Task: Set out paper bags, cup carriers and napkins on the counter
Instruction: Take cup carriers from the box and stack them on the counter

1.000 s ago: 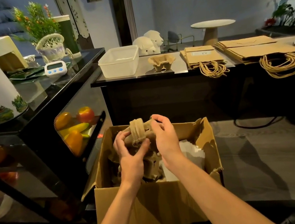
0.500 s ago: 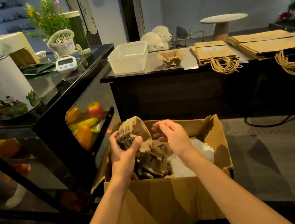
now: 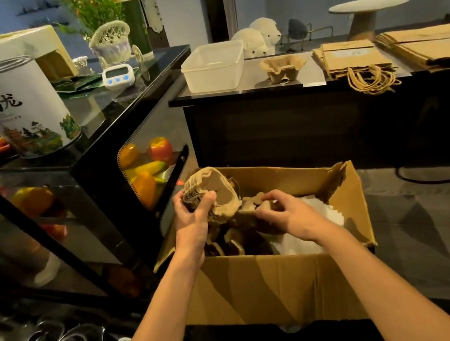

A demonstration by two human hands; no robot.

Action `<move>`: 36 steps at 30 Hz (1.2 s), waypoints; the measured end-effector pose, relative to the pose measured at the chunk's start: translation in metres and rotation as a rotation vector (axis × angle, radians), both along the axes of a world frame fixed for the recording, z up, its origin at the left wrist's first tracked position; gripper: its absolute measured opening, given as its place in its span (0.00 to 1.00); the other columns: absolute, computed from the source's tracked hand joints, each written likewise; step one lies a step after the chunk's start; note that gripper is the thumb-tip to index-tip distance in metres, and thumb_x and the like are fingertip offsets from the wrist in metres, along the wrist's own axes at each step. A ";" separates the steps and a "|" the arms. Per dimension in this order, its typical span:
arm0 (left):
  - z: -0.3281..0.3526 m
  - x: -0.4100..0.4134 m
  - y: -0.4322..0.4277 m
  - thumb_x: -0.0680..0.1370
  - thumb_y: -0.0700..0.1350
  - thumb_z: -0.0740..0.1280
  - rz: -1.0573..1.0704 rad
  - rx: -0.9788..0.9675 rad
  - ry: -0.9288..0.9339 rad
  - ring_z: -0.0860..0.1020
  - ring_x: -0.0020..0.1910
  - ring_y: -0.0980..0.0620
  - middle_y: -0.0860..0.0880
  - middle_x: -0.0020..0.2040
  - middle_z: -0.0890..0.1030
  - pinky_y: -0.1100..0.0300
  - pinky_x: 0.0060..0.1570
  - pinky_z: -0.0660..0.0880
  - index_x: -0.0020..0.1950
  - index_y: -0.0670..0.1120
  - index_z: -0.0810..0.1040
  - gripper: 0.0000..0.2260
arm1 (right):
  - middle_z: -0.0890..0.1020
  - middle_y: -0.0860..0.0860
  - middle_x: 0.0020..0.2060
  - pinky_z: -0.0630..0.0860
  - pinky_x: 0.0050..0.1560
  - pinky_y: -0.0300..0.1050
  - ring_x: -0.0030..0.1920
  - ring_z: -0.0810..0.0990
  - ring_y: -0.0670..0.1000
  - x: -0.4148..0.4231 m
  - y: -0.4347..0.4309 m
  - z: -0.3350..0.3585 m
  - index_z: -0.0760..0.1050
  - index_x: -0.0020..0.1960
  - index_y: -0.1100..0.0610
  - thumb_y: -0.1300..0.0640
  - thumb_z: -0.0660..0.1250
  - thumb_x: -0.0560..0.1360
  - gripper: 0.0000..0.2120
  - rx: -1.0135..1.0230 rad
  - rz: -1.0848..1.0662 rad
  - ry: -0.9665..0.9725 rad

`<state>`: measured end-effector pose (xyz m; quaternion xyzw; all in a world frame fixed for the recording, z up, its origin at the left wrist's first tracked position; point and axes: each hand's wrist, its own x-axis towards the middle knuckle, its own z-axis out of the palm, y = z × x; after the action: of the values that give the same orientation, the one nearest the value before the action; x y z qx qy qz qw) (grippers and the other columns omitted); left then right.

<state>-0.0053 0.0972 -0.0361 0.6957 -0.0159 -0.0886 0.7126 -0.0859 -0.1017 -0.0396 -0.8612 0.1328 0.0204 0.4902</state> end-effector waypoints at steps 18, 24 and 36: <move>0.004 -0.009 -0.005 0.60 0.73 0.75 -0.165 0.029 -0.013 0.76 0.65 0.46 0.50 0.65 0.77 0.43 0.71 0.70 0.65 0.65 0.66 0.38 | 0.83 0.50 0.51 0.81 0.56 0.47 0.53 0.82 0.50 0.019 0.020 0.019 0.75 0.52 0.46 0.43 0.53 0.86 0.14 0.560 -0.575 -0.220; 0.001 -0.012 -0.004 0.64 0.61 0.78 -0.112 0.069 -0.185 0.74 0.65 0.54 0.54 0.66 0.73 0.56 0.62 0.75 0.70 0.60 0.60 0.40 | 0.83 0.52 0.53 0.83 0.54 0.50 0.52 0.83 0.52 0.024 0.042 0.021 0.76 0.62 0.50 0.44 0.56 0.85 0.15 0.739 -0.575 -0.087; -0.008 -0.012 -0.013 0.65 0.63 0.79 -0.038 0.234 -0.450 0.67 0.73 0.56 0.51 0.76 0.63 0.75 0.59 0.68 0.75 0.59 0.53 0.48 | 0.80 0.53 0.39 0.71 0.34 0.41 0.38 0.76 0.49 0.027 0.064 0.015 0.81 0.54 0.56 0.45 0.58 0.84 0.18 0.643 -0.587 0.074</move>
<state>-0.0175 0.0845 -0.0442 0.7752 -0.1770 0.0536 0.6040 -0.0593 -0.0373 -0.0247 -0.5891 0.3765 -0.0487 0.7133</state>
